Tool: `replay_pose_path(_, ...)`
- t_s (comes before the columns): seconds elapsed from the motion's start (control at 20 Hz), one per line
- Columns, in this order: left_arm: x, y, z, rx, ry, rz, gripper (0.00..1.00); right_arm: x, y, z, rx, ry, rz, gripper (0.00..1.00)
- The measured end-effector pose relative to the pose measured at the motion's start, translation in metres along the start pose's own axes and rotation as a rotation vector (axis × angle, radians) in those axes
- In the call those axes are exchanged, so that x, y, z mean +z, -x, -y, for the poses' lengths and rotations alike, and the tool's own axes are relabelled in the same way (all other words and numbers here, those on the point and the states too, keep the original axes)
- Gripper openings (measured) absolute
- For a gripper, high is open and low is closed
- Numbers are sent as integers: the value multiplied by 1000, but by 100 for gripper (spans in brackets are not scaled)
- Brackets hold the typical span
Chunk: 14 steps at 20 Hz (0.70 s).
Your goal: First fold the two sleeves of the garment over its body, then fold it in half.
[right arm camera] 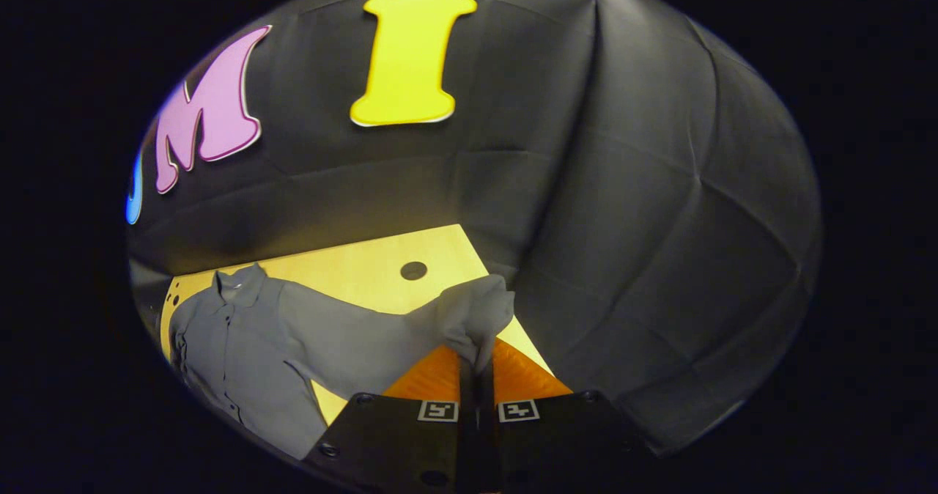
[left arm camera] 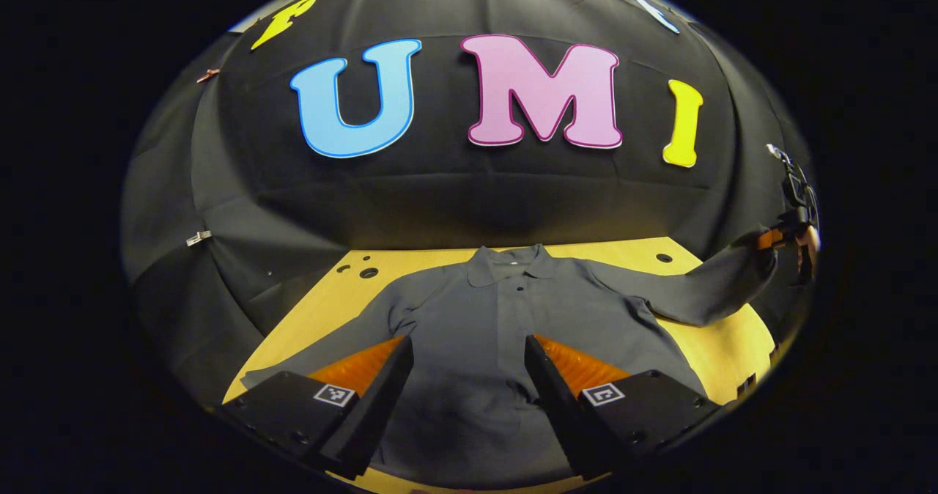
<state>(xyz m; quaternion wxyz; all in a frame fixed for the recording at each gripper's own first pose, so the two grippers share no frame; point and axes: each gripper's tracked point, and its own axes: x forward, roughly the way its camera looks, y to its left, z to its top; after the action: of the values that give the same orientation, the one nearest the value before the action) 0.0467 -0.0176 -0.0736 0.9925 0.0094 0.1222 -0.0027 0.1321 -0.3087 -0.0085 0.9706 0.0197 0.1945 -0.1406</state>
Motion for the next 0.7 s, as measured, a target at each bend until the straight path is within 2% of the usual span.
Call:
replay_pose_path(0.2, -12, 6, -23, 26, 32, -14, 96, 18, 15, -48, 56, 1, 29, 5)
replay_pose_path(0.7, -33, 27, -86, 114, 106, -27, 97, 39, 33, -176, 216, 92, 64, 5)
